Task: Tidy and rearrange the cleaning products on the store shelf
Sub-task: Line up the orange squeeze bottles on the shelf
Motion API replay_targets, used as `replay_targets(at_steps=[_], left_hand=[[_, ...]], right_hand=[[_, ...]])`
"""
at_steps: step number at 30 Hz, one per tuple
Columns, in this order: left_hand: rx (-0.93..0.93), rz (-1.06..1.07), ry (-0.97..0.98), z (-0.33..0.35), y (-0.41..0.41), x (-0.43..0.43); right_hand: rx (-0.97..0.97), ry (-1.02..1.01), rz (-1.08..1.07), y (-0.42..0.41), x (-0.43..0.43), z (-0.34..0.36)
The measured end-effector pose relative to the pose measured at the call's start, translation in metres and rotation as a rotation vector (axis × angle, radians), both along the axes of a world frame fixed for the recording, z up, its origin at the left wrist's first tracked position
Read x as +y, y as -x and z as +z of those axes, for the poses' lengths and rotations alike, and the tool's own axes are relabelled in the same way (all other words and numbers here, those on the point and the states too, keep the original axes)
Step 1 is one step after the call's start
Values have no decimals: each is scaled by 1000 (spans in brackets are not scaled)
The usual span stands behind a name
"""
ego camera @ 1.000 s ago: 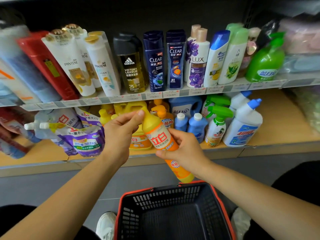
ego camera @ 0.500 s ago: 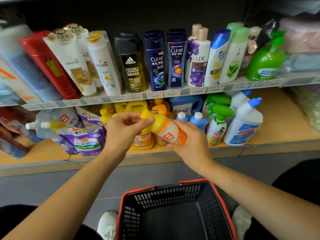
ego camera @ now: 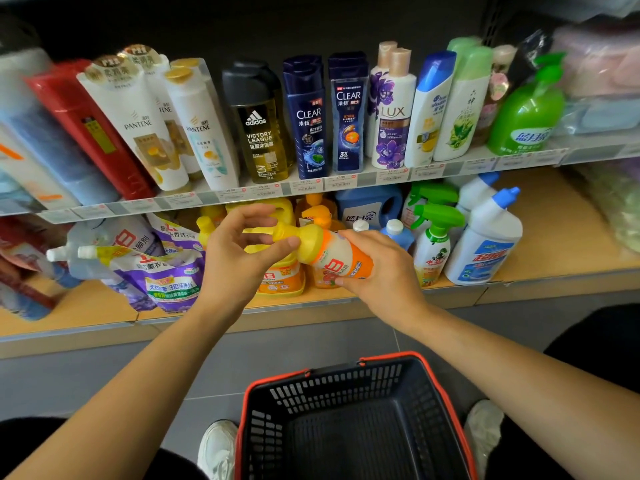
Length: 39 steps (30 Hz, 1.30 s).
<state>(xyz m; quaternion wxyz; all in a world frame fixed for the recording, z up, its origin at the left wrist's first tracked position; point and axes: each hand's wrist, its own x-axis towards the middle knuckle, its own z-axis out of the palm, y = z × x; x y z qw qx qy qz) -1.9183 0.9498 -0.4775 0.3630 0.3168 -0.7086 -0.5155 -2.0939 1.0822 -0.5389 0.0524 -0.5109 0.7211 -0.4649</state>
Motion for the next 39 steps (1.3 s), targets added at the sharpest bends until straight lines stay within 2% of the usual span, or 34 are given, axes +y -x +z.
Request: replay_targets(at_steps=[4,7,10,15,19,21,24,26,31,35,39], left_hand=[[-2,-218,-105,-3,1,3],[32,-247,-152,-4,2,4],[59,-217,-173,-4,-1,0],[141,-64,-264,1,-10,-17],[194,9,-404,-1,-18,-28],[141,75,-467,-4,-20,-32],[-115,169,-394,-7,-23,-36],[-194,139,-309,-8,-24,-32],[-301,-180,-134,-13,-16,-3],[-383,-490,-26,-21,-7,24],[-301,-530,23,-31,1,40]], right_hand=[[-204,-45,118,0,-1,1],[-308,-66,224,-2,0,2],[-325,-141,292,0,-1,4],[-201,-428,314,25,2,5],[-297,-373,255,36,0,12],[-355,-308,199,36,0,18],[-353,-205,123,37,3,30],[-329,-179,109,39,5,37],[-310,-135,213,29,6,39],[-437,-76,311,20,6,42],[-521,1,391,12,10,47]])
